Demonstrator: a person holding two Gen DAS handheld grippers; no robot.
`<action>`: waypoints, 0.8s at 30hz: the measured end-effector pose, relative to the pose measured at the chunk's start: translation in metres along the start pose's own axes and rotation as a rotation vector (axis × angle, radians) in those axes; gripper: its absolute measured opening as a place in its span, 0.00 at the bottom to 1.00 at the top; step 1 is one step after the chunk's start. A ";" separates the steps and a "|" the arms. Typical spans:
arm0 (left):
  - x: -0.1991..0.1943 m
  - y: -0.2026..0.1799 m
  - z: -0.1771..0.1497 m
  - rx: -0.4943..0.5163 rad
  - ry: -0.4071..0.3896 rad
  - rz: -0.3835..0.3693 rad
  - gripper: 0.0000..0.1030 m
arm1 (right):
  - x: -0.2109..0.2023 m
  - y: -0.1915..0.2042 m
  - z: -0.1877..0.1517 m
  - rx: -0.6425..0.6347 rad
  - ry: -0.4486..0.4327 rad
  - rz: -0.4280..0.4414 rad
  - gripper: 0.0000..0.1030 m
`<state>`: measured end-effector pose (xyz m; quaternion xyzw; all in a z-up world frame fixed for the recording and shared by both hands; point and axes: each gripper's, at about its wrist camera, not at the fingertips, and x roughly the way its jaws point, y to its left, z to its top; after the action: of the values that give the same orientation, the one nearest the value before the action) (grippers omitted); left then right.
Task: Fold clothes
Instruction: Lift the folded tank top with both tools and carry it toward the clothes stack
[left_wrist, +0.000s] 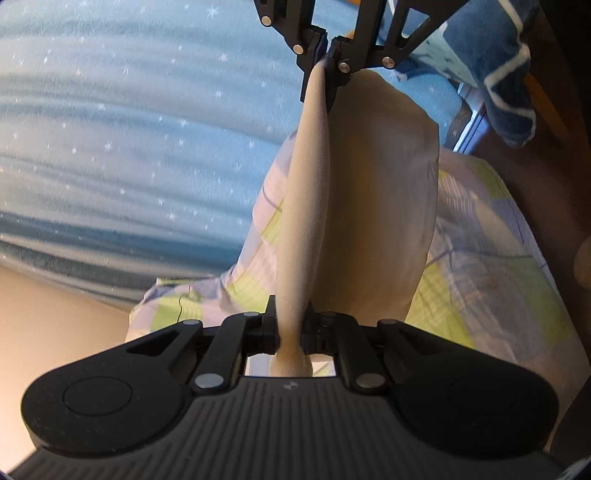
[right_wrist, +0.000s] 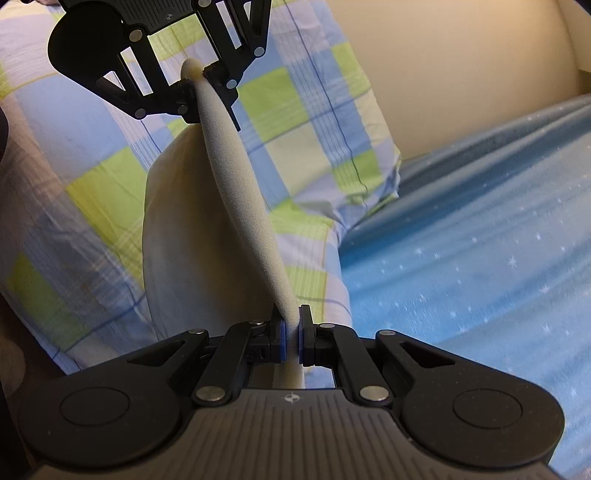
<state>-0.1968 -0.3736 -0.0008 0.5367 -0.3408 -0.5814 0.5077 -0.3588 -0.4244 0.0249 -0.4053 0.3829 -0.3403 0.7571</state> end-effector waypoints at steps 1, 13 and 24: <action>0.000 -0.001 0.006 0.003 -0.012 -0.003 0.08 | -0.004 -0.001 -0.006 0.003 0.011 -0.004 0.04; 0.004 -0.016 0.076 0.054 -0.199 -0.038 0.08 | -0.052 -0.013 -0.072 0.055 0.172 -0.077 0.04; 0.000 -0.026 0.150 0.074 -0.367 -0.060 0.08 | -0.098 -0.030 -0.124 0.097 0.307 -0.150 0.04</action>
<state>-0.3485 -0.3895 0.0037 0.4498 -0.4328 -0.6715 0.3994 -0.5179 -0.4002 0.0342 -0.3393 0.4459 -0.4719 0.6807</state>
